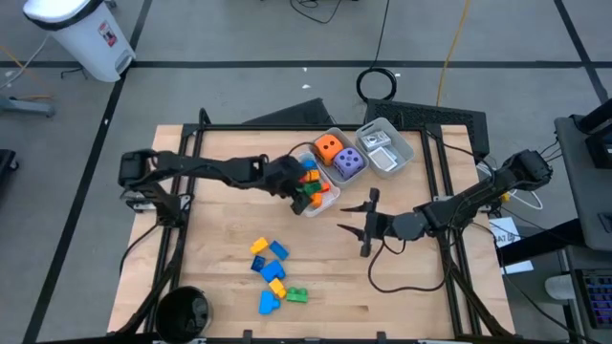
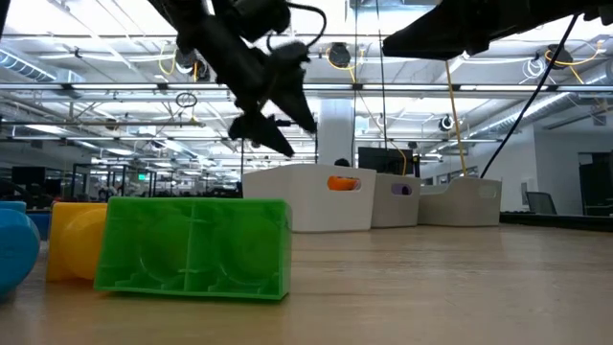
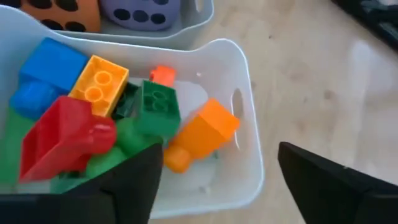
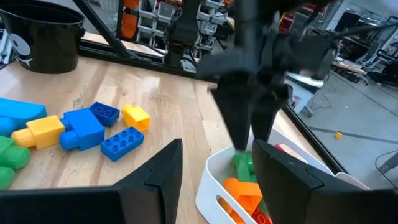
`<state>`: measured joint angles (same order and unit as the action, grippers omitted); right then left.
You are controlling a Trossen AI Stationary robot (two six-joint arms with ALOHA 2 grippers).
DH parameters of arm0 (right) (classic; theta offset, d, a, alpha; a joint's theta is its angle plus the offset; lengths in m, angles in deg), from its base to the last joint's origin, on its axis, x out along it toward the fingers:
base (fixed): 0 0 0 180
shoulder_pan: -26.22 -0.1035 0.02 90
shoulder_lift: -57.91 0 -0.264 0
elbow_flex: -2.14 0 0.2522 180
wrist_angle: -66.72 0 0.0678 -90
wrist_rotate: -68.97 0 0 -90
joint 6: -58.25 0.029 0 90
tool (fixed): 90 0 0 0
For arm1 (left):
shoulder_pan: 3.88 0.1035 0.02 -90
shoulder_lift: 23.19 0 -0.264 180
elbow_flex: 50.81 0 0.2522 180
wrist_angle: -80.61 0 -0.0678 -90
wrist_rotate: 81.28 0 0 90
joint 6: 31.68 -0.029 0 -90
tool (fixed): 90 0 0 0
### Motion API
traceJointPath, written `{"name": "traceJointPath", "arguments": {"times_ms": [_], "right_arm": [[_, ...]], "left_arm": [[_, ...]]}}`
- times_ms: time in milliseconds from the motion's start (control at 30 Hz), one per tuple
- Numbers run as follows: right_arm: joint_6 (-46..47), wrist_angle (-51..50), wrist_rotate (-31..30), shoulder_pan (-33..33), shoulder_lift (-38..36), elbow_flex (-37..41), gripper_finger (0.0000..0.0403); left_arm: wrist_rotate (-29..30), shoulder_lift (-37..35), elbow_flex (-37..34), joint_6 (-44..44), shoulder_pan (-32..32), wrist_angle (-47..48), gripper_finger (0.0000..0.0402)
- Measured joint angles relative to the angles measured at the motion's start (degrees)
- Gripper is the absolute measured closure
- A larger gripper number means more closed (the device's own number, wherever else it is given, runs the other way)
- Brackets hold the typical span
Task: Pick & Place Toys
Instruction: Put the yellow game piece into the white bin
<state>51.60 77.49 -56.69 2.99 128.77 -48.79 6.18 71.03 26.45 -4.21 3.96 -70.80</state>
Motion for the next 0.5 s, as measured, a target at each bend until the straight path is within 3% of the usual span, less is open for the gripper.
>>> {"name": "traceJointPath", "arguments": {"times_ms": [200,500], "right_arm": [[0.02,-0.51,0.0,0.0,-0.01,0.0,0.0238],[0.02,-1.09,-0.02,0.0,-0.01,0.0,0.0238]], "left_arm": [[1.64,-7.91,0.0,0.66,-3.93,7.92,0.0046],[12.89,-14.15,0.0,4.91,-19.67,15.27,0.0041]]}}
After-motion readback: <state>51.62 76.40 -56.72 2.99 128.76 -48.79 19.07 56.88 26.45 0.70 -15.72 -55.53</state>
